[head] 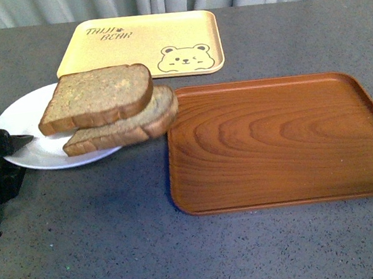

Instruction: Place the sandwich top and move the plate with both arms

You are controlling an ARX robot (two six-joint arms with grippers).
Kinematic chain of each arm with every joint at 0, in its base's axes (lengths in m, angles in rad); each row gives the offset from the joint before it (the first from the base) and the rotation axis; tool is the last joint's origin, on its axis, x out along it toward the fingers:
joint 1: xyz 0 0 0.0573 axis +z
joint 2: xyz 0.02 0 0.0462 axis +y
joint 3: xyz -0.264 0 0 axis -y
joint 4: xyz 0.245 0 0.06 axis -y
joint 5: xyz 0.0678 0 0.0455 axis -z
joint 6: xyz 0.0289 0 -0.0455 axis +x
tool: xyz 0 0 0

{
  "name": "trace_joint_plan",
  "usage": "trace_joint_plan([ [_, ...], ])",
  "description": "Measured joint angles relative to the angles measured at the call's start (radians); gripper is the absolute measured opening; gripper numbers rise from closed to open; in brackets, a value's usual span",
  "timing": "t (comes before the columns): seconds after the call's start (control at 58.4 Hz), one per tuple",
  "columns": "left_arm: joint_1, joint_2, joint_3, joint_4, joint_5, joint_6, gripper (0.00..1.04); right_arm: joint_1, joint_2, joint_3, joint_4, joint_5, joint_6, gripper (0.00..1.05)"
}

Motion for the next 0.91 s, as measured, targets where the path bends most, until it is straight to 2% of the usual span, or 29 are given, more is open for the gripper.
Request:
trace_joint_plan([
  [0.051,0.000,0.003,-0.001,0.008,-0.003,-0.008,0.03,0.000,0.000,0.000,0.000,0.000,0.000,0.96],
  [0.343,0.000,-0.002,-0.008,0.035,0.006,-0.006,0.03,0.000,0.000,0.000,0.000,0.000,0.000,0.96],
  [0.548,-0.021,-0.082,-0.039,-0.058,0.007,0.153,0.03,0.000,0.000,0.000,0.000,0.000,0.000,0.96],
  [0.908,-0.001,-0.249,-0.045,-0.188,0.019,0.254,0.03,0.000,0.000,0.000,0.000,0.000,0.000,0.96],
])
